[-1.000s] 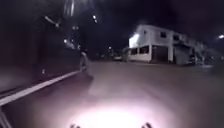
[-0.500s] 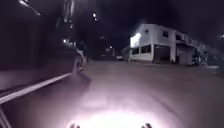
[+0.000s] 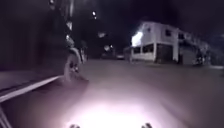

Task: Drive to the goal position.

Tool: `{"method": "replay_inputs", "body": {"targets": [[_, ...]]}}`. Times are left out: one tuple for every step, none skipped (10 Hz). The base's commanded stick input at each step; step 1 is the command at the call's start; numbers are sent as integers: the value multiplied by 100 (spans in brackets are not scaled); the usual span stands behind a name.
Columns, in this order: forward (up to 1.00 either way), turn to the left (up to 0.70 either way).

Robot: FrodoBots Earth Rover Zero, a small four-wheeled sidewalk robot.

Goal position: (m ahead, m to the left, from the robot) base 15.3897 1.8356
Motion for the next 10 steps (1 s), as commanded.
{"method": "replay_inputs", "body": {"targets": [[85,0],[85,0],[85,0],[85,0],[85,0],[85,0],[85,0],[85,0],[85,0],[85,0]]}}
